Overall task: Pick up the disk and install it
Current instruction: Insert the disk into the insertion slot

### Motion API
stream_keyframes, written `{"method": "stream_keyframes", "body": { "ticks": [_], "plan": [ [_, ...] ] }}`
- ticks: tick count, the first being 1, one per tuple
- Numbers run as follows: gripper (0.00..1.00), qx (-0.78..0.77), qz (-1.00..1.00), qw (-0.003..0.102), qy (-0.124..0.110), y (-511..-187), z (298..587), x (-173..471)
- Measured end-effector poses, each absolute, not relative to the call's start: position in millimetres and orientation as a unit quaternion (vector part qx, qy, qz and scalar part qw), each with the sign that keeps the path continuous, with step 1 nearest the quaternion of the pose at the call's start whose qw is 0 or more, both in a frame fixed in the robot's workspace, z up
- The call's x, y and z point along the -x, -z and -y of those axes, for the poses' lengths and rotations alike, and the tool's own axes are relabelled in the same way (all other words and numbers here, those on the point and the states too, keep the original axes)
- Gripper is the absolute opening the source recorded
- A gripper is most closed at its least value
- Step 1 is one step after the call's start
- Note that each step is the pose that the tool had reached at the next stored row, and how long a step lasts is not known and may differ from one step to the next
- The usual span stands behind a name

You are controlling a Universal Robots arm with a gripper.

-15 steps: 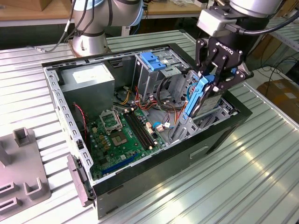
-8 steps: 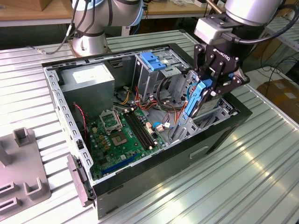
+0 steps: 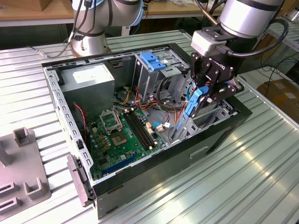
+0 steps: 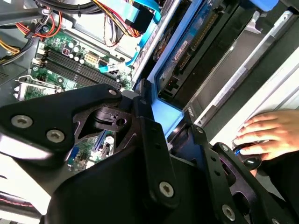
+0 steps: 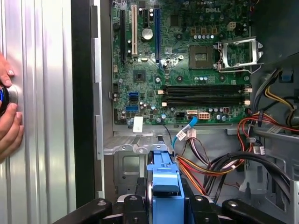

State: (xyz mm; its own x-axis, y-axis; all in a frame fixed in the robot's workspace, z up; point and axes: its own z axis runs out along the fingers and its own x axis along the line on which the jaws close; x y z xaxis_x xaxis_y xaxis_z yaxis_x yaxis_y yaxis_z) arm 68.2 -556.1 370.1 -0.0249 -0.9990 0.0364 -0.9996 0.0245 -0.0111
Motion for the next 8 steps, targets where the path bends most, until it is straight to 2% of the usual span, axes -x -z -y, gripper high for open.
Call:
{"method": "stream_keyframes", "body": {
  "ticks": [8],
  "plan": [
    [0.38,-0.698,0.716,0.01,-0.018,-365.5,556.4,-68.2]
  ]
}}
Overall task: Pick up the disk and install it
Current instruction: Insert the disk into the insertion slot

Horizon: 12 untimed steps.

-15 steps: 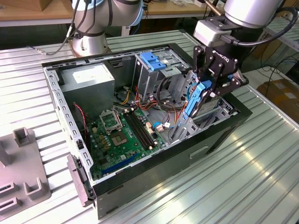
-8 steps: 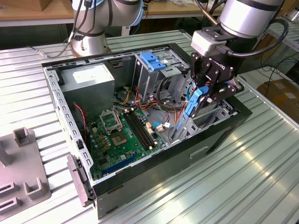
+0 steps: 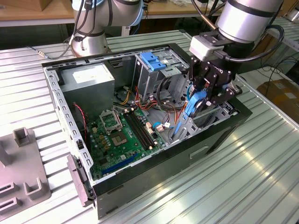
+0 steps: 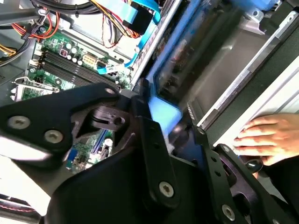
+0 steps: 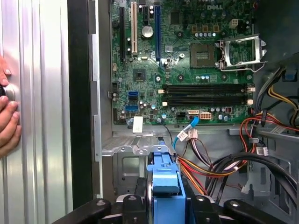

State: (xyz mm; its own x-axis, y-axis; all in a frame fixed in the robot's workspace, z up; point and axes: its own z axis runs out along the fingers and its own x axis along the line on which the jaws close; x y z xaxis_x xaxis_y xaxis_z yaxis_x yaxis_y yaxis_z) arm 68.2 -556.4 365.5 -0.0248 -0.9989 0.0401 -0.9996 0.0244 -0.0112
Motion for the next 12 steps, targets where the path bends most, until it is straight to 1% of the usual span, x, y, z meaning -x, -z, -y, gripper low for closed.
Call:
{"method": "stream_keyframes", "body": {
  "ticks": [2,5,6,8,9,10,11,12],
  "plan": [
    [0.51,-0.698,0.716,0.011,-0.018,-365.4,556.4,-68.2],
    [0.51,-0.698,0.716,0.011,-0.019,-365.4,556.4,-68.2],
    [0.49,-0.698,0.716,0.012,-0.019,-365.4,556.4,-68.2],
    [0.36,-0.698,0.716,0.012,-0.02,-365.3,556.4,-68.2],
    [0.36,-0.698,0.716,0.012,-0.02,-365.4,556.4,-68.2],
    [0.3,-0.698,0.716,0.012,-0.02,-365.4,556.4,-68.2],
    [0.24,-0.698,0.716,0.013,-0.02,-365.4,556.4,-68.2],
    [0.12,-0.698,0.716,0.013,-0.02,-365.4,556.4,-68.2]
  ]
}}
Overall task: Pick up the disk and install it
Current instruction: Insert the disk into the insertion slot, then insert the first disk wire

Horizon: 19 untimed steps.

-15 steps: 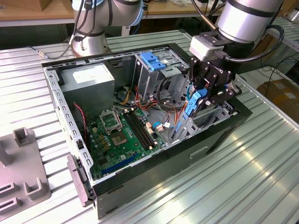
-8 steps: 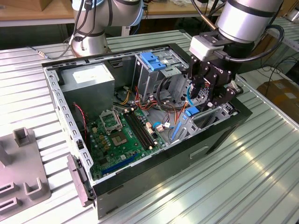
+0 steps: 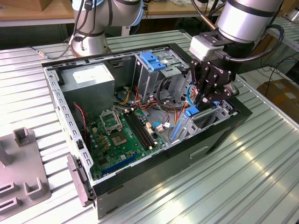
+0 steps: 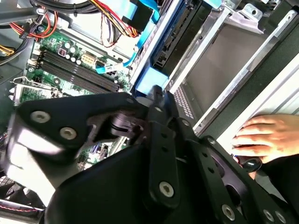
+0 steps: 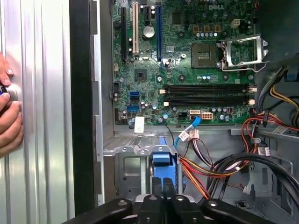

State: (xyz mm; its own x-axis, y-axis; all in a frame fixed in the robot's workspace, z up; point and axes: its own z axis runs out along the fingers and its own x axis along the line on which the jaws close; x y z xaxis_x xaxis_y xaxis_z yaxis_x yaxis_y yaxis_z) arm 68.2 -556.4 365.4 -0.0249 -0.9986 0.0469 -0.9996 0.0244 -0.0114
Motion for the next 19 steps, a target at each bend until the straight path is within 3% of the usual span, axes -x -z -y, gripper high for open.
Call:
{"method": "stream_keyframes", "body": {
  "ticks": [19],
  "plan": [
    [0.11,-0.698,0.715,0.017,-0.025,-365.4,556.4,-68.2]
  ]
}}
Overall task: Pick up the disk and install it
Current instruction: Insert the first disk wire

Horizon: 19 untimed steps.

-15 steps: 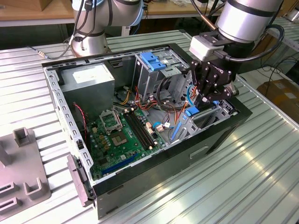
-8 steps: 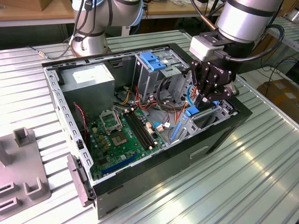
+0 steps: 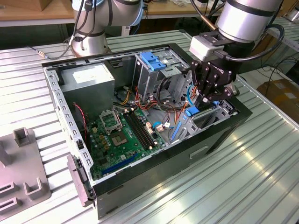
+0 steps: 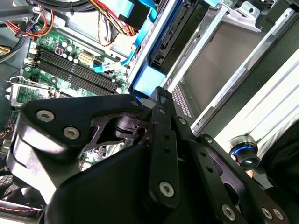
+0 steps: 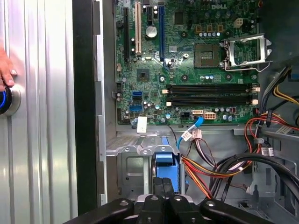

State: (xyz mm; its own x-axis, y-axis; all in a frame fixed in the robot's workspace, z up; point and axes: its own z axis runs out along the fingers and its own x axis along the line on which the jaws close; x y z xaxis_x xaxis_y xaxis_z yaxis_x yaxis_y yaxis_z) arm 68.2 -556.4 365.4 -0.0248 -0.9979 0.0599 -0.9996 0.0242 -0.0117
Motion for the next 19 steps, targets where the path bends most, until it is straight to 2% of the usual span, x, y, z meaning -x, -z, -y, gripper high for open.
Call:
{"method": "stream_keyframes", "body": {
  "ticks": [4,19],
  "plan": [
    [0.11,-0.717,0.696,0.017,-0.026,-365,556,-92],
    [0.11,-0.719,0.695,0.017,-0.026,-368,556,-115]
  ]
}}
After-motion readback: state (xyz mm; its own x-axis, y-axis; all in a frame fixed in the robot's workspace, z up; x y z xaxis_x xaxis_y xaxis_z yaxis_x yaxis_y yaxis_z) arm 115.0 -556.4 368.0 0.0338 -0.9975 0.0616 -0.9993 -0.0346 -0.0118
